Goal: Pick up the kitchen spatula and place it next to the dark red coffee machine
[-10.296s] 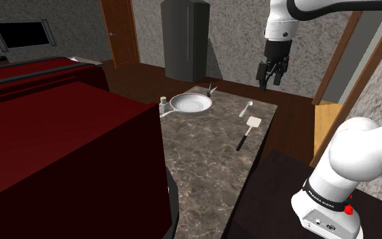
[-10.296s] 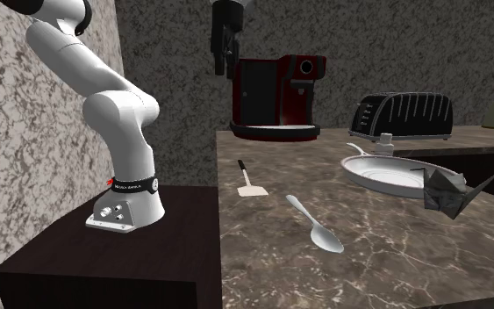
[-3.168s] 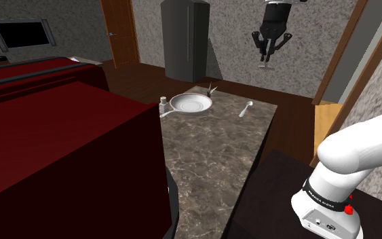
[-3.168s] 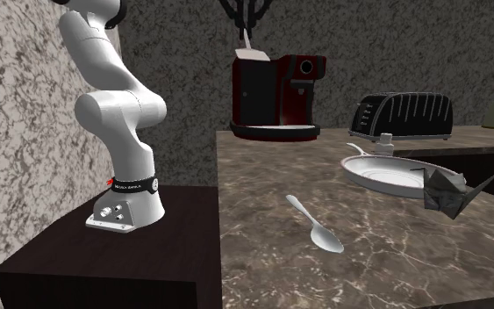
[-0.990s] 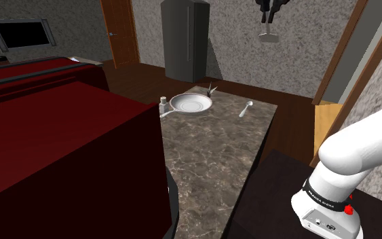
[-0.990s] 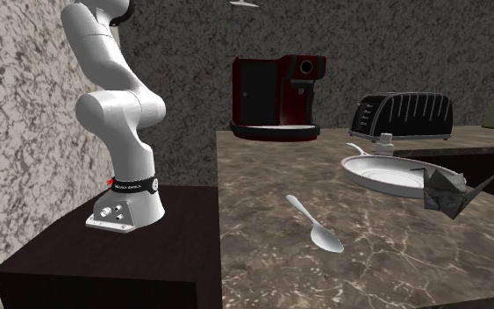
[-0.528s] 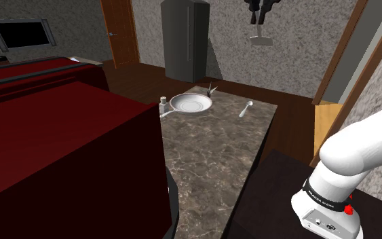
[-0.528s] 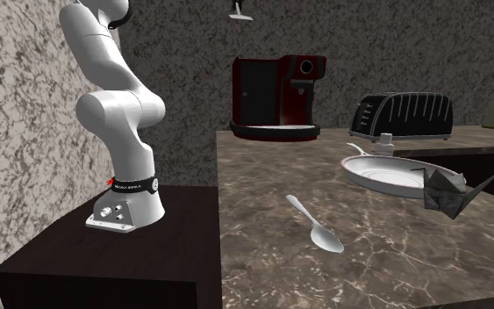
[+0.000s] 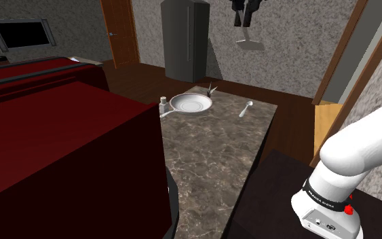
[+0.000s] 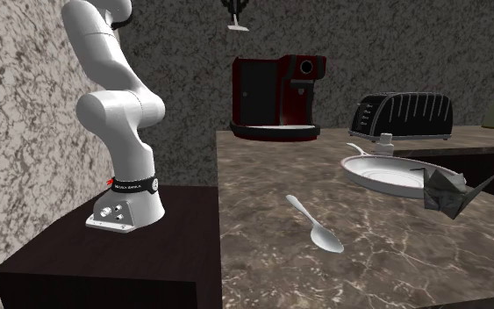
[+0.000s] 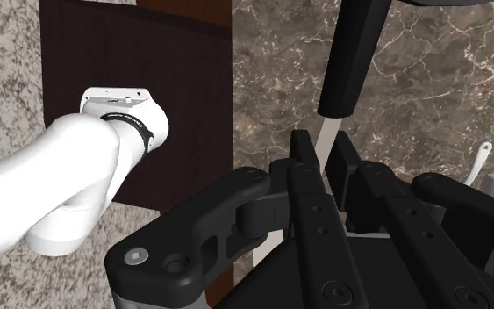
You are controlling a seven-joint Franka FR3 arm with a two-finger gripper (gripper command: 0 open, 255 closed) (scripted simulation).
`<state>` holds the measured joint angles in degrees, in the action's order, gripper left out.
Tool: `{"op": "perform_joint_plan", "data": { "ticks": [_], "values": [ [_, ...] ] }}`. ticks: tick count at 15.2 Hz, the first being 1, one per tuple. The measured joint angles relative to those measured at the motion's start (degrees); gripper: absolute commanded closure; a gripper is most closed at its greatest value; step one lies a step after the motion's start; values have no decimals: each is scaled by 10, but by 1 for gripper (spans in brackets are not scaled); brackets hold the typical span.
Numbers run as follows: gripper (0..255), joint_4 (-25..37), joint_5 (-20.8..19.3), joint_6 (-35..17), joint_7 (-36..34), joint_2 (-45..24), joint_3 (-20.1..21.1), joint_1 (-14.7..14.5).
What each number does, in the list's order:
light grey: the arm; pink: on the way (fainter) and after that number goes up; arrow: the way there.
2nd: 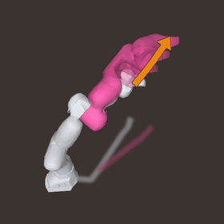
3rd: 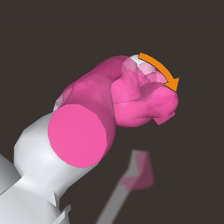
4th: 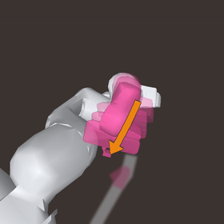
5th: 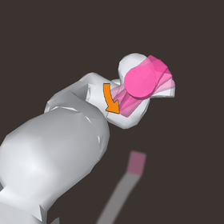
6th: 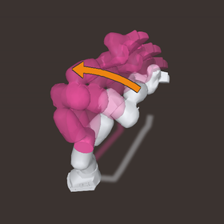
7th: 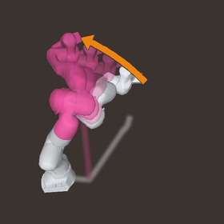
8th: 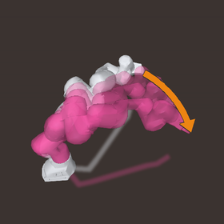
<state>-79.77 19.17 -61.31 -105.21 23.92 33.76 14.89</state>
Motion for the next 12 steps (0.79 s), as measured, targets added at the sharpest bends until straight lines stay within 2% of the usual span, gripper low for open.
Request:
{"op": "perform_joint_plan", "data": {
  "ticks": [4, 5, 12],
  "values": [
    [255, 40, -1, -12, -78, -37, 77, 2],
    [255, 42, -1, -16, -86, -40, 85, 2],
    [255, -51, 20, -64, -65, 10, 67, -11]
  ]
}}
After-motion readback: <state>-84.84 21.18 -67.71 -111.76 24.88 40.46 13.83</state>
